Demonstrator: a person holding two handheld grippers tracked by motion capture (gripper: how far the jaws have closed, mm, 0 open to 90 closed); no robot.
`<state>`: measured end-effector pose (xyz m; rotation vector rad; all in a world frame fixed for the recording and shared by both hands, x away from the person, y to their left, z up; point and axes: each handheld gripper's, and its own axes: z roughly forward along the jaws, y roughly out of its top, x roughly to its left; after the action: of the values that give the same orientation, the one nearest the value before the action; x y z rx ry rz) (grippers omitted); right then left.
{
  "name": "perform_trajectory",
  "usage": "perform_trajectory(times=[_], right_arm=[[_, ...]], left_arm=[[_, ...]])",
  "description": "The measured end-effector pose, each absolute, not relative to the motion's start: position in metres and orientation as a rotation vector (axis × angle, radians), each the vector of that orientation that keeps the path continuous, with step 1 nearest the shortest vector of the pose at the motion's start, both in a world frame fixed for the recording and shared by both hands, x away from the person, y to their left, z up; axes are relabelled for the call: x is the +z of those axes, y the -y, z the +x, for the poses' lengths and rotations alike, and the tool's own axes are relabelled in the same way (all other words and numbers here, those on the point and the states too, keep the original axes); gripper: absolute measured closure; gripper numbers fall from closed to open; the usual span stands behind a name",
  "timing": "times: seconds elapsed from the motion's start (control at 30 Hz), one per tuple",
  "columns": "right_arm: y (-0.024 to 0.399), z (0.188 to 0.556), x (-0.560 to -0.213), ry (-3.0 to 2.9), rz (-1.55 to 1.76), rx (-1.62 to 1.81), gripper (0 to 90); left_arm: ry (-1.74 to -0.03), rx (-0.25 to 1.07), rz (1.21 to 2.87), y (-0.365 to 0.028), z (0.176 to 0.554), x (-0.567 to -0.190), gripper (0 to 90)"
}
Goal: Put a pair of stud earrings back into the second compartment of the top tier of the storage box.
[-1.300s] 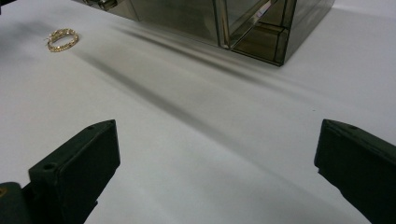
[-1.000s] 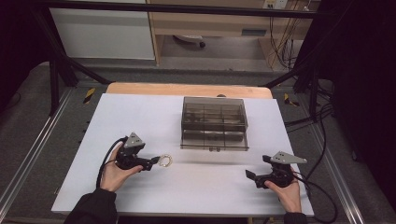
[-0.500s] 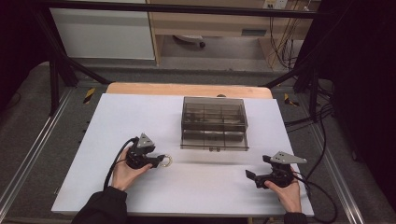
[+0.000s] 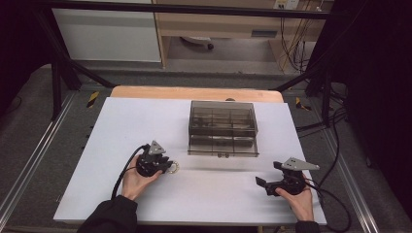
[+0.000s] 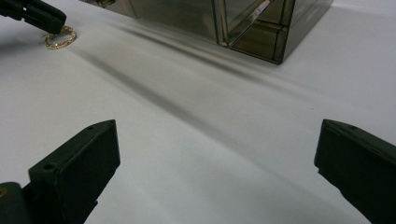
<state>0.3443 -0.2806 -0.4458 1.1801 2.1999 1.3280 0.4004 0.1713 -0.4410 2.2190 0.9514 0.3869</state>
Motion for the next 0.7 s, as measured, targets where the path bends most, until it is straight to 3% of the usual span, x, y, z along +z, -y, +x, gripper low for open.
perform_trajectory(times=[0.23,0.7], right_arm=[[0.2804,0.3442,-0.4458,-2.2,1.182,1.329,0.8],[0.2809,0.344,-0.4454,-2.199,1.181,1.331,0.8]], left_arm=[[-0.947,0.402,2.228,-0.17,0.4005,-0.4421,81.9],[-0.946,0.4,2.23,-0.1694,0.3999,-0.4418,86.0]])
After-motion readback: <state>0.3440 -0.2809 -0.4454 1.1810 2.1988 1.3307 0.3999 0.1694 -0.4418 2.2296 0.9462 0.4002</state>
